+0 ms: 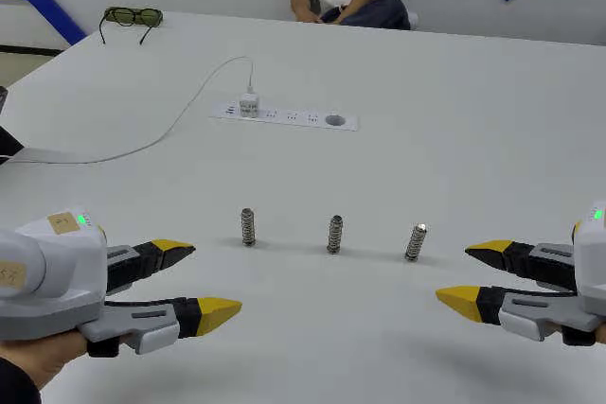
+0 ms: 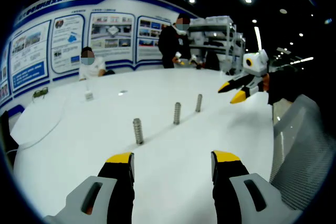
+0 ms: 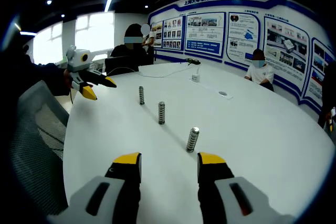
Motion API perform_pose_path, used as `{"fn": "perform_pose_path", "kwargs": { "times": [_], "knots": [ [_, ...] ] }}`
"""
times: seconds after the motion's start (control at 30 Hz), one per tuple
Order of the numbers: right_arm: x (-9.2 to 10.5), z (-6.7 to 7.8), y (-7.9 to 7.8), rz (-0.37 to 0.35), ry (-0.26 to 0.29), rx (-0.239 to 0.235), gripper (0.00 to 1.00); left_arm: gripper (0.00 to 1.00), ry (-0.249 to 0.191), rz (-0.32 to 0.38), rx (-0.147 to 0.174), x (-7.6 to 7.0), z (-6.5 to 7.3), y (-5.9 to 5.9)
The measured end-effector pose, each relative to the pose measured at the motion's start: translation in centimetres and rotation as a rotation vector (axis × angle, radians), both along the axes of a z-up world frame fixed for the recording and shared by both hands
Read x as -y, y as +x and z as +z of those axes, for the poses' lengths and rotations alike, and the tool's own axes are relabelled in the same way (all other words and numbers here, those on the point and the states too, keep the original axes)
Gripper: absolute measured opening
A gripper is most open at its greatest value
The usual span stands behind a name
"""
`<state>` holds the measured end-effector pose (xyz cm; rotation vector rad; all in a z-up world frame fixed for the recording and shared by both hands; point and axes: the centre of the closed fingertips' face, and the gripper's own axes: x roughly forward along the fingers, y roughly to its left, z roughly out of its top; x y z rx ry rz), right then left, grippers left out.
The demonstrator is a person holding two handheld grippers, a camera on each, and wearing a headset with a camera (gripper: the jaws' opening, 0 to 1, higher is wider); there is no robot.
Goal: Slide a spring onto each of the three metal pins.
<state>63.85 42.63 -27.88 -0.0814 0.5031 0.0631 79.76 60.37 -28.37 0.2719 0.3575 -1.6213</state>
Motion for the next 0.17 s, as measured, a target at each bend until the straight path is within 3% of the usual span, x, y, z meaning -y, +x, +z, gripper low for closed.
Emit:
{"fn": "perform_pose_path", "kwargs": {
  "times": [0.17],
  "knots": [
    [-0.02, 0.04, 0.05, -0.002, 0.0, 0.002, 0.44, 0.6, -0.001, 0.002, 0.001, 0.0, 0.09, 0.04]
  ]
}}
